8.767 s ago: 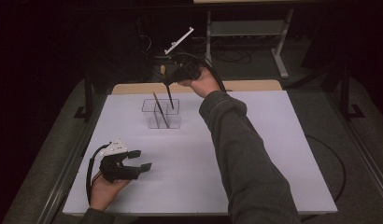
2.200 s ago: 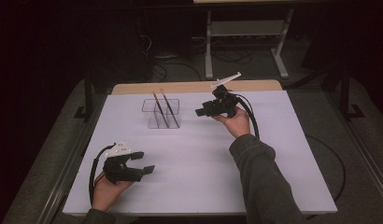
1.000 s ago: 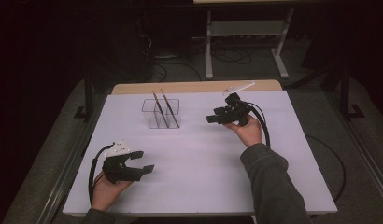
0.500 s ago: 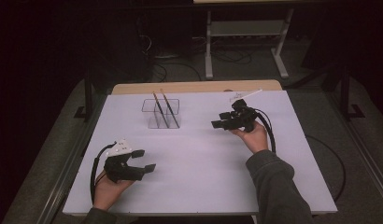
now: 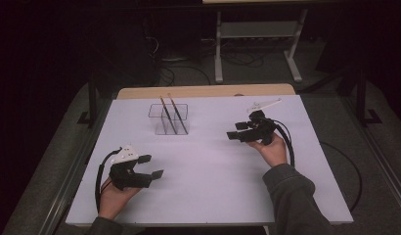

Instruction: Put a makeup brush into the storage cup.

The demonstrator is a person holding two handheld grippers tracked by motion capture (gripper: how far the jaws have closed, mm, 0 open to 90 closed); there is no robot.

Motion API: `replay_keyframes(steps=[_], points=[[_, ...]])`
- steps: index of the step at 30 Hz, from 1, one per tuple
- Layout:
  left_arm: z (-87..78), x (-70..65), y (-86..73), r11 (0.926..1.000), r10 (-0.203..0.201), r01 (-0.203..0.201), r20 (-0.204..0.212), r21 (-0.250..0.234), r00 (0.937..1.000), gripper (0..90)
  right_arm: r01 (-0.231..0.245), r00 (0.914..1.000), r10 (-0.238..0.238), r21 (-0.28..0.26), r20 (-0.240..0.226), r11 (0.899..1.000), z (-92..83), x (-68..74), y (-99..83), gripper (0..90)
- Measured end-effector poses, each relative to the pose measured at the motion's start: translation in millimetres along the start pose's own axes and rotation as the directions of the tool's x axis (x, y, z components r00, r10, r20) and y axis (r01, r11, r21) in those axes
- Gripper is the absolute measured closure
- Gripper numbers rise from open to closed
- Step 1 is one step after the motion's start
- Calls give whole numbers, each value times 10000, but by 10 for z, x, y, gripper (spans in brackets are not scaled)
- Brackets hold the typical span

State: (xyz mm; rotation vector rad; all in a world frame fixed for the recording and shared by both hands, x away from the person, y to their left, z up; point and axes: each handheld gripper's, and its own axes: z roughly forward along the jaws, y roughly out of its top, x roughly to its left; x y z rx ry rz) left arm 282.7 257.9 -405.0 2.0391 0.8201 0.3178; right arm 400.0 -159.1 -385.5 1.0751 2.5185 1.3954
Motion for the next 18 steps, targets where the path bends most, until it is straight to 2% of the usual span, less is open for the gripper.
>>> replay_keyframes(steps=[3,6,18], points=[[-29,0,7,9999,93,-94,-109,-133,9999,243,33,10000,-33,-27,85,10000,-22,19,-39,354],[-45,-11,17,9995,-29,23,-200,-303,9998,243,89,9999,-88,-112,130,9999,-41,41,-78,345],[-37,-9,5,9996,-152,145,-324,-239,9994,232,321,9984,-310,-230,483,9992,-103,103,-243,294]])
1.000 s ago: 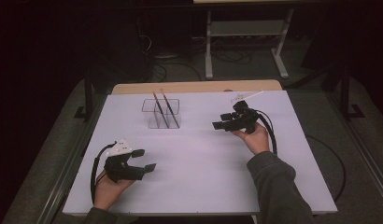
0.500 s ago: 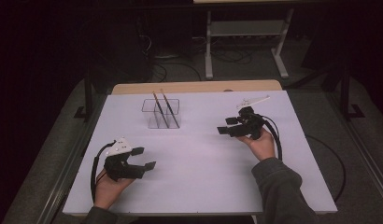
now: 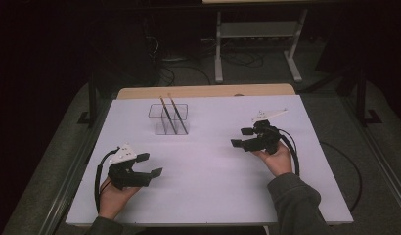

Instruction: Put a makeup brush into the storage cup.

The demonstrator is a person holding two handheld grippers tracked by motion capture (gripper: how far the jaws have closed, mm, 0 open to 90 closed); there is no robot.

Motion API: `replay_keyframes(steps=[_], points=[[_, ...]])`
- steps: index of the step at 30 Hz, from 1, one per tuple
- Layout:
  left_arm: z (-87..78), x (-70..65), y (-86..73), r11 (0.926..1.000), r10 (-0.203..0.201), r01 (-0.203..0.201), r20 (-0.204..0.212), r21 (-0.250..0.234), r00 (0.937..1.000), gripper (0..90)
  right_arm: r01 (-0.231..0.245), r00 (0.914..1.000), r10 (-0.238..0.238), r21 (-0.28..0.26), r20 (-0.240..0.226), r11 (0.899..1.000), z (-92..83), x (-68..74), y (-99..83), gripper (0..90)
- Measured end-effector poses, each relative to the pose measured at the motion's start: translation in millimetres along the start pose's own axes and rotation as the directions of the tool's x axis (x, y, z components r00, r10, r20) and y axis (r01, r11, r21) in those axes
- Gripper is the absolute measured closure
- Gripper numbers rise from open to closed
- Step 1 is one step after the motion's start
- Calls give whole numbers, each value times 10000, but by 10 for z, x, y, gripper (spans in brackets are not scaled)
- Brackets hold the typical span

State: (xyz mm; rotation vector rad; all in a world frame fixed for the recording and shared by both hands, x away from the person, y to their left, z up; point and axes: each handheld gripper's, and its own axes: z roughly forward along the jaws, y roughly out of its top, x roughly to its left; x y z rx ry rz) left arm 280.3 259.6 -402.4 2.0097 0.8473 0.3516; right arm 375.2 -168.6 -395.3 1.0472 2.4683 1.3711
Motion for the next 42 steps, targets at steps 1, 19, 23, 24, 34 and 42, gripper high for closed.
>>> replay_keyframes(steps=[1,19,23,24,34,42], points=[[0,3,-1,10000,3,-3,-15,-31,10000,231,28,10000,-28,8,58,10000,-6,10,-13,291],[-37,9,-8,10000,-30,30,-96,-63,9999,229,256,9976,-238,-272,644,9993,-119,151,-214,276],[-39,6,-10,10000,-70,70,-96,-71,9999,229,210,9975,-193,-249,678,9995,-150,158,-259,270],[-40,4,-11,9999,-114,114,-100,-67,9999,229,229,9975,-203,-377,682,9990,-157,164,-273,270],[-51,8,-19,9999,-53,52,-136,-90,9999,228,49,9943,-1,-447,1067,9990,-257,220,-391,252],[-52,5,-22,9999,-63,62,-160,-91,9999,228,50,9908,33,-608,1352,9981,-320,257,-483,250]])
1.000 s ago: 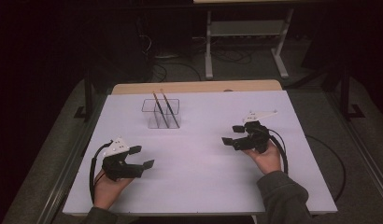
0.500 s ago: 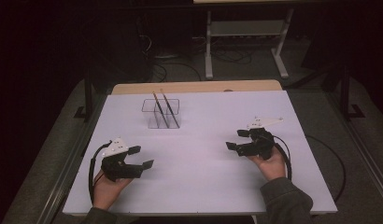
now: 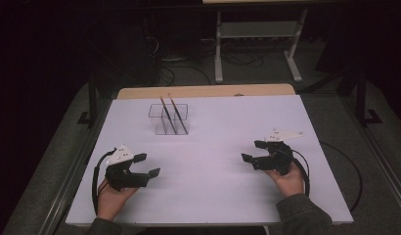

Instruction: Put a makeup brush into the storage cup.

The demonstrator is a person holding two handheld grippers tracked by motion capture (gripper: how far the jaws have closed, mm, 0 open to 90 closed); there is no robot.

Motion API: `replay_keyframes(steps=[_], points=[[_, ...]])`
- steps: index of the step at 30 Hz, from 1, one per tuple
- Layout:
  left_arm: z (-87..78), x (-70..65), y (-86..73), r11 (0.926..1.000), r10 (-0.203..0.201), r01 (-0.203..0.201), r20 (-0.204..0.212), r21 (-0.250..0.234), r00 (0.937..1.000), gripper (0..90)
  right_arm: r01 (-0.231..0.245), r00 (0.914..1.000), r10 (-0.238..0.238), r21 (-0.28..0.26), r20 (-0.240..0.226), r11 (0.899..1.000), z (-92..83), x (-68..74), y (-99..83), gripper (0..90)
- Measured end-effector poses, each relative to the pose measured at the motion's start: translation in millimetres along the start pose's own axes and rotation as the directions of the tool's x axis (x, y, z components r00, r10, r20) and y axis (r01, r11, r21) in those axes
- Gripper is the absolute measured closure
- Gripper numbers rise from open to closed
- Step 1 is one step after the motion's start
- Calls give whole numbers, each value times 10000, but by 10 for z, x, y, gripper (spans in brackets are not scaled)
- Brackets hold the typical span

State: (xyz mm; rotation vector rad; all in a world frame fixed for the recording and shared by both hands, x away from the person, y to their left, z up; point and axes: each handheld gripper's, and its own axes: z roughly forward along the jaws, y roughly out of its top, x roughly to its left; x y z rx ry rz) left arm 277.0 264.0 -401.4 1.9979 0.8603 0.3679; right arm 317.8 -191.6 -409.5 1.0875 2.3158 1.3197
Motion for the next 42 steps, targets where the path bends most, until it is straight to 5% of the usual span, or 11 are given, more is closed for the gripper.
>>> replay_keyframes(steps=[42], points=[[25,-42,-59,9996,131,-136,205,266,9997,228,-271,9983,309,-767,487,9967,-295,33,-286,235]])
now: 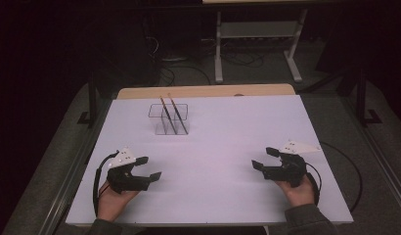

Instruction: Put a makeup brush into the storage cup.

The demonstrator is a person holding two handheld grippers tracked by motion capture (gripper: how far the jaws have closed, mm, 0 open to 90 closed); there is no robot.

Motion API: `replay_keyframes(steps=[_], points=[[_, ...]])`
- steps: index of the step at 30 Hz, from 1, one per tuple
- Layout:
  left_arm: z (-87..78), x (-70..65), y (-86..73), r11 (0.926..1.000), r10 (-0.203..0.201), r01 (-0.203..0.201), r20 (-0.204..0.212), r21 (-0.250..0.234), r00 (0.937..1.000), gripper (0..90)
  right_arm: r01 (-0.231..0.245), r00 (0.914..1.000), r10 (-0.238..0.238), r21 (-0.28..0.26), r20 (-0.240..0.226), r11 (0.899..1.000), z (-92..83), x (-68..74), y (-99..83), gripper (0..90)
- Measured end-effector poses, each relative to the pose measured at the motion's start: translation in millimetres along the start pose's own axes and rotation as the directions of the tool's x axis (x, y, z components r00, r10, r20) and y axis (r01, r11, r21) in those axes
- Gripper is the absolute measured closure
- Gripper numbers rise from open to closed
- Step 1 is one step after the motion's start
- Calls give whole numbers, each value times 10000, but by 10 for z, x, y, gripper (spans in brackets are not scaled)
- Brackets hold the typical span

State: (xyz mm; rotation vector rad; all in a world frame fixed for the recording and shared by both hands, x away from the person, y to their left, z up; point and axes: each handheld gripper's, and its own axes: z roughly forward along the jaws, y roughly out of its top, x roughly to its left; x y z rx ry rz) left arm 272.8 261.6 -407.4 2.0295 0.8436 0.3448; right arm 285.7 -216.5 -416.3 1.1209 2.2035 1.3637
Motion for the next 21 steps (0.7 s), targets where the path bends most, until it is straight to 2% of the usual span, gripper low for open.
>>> replay_keyframes(steps=[21], points=[[7,16,-17,10000,-68,68,31,52,10000,227,9,10000,-10,-141,-82,9999,12,8,-13,234]])
